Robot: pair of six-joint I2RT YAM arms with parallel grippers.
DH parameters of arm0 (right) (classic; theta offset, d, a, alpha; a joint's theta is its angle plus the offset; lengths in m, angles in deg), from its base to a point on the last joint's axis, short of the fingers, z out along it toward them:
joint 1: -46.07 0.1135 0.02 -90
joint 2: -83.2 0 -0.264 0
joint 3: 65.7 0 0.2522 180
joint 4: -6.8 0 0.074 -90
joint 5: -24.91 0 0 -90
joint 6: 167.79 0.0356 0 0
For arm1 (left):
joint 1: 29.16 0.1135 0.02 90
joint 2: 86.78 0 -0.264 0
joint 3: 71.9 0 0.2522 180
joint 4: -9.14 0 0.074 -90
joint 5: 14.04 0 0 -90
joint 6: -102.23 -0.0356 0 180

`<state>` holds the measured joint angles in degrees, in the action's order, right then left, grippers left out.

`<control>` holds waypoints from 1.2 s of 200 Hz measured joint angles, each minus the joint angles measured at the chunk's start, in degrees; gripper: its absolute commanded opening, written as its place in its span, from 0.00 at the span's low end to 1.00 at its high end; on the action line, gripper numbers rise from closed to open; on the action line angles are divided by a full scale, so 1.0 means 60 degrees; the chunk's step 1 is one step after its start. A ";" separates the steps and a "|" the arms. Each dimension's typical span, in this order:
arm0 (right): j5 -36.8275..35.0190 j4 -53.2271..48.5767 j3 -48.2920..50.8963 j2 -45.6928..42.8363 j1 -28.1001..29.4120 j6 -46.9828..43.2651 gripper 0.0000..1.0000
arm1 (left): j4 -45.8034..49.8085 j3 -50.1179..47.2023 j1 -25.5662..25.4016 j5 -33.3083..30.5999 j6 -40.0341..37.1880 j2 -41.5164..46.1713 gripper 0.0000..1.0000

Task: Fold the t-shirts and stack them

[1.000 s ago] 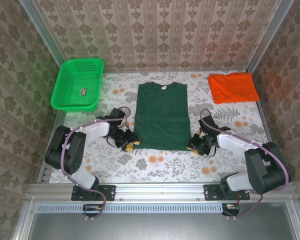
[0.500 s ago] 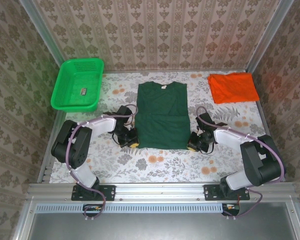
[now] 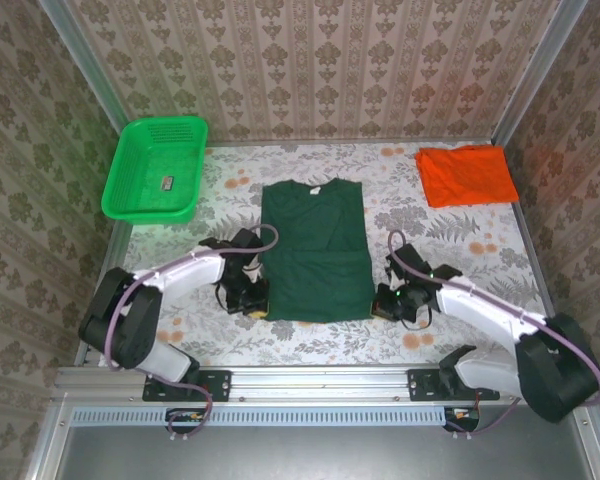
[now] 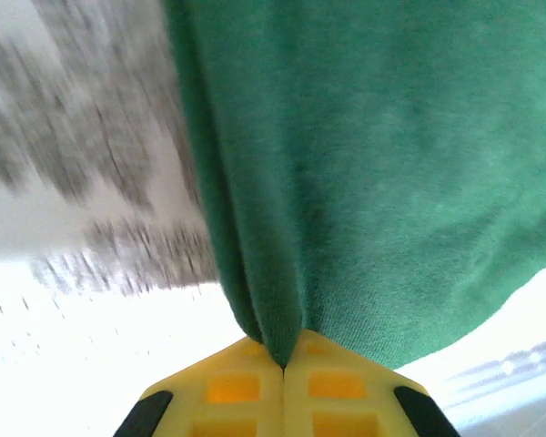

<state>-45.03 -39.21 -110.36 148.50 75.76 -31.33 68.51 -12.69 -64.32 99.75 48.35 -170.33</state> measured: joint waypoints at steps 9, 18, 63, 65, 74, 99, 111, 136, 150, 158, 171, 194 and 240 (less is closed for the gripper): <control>0.0018 -0.0153 0.0284 -0.0495 0.0495 0.0299 0.00 | 0.0277 -0.0171 -0.0262 0.0109 0.0007 0.0423 0.00; 0.0047 -0.0310 0.0535 -0.0973 0.0929 0.0630 0.00 | 0.0532 -0.0335 -0.0459 0.0233 0.0040 0.0882 0.00; 0.0080 -0.1024 0.0852 -0.2871 0.1920 0.1993 0.00 | 0.1494 -0.0863 -0.0565 0.0769 0.0455 0.2805 0.00; 0.0084 -0.1042 0.0845 -0.2925 0.1920 0.2022 0.00 | 0.1541 -0.0863 -0.0565 0.0798 0.0474 0.2871 0.00; 0.0076 -0.1184 0.0772 -0.3111 0.1920 0.2135 0.00 | 0.1701 -0.0852 -0.0543 0.0882 0.0495 0.3078 0.00; 0.0073 -0.1497 0.0284 -0.3228 0.1869 0.2259 0.00 | 0.2415 -0.0397 0.0073 0.1264 0.0455 0.3260 0.00; 0.0098 -0.1636 -0.0142 -0.3140 0.1596 0.2226 0.00 | 0.2765 0.0193 0.0608 0.1468 0.0346 0.3107 0.00; 0.0339 -0.1672 -0.1290 -0.2437 0.0386 0.1945 0.00 | 0.2976 0.1953 0.1534 0.1807 0.0015 0.2229 0.00; 0.0506 -0.1599 -0.2065 -0.1749 -0.0423 0.1701 0.00 | 0.2860 0.2845 0.1880 0.2069 -0.0073 0.1606 0.00; 0.0630 -0.1515 -0.2517 -0.1300 -0.0809 0.1526 0.00 | 0.2718 0.3304 0.2055 0.2211 -0.0084 0.1213 0.00; 0.0809 -0.1337 -0.3293 -0.0412 -0.1351 0.1246 0.00 | 0.2379 0.3989 0.2284 0.2404 -0.0066 0.0499 0.00; 0.1147 -0.1082 -0.4601 0.1424 -0.2025 0.0769 0.00 | 0.1523 0.4958 0.2754 0.2732 0.0189 -0.0801 0.00; 0.1523 -0.0933 -0.8145 0.5770 -0.2841 0.0113 0.00 | 0.0586 0.7297 0.3501 0.2958 0.0692 -0.3450 0.00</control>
<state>-35.90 -44.80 -159.23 183.12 58.71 -30.66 72.03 31.09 -43.32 117.50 52.50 -191.02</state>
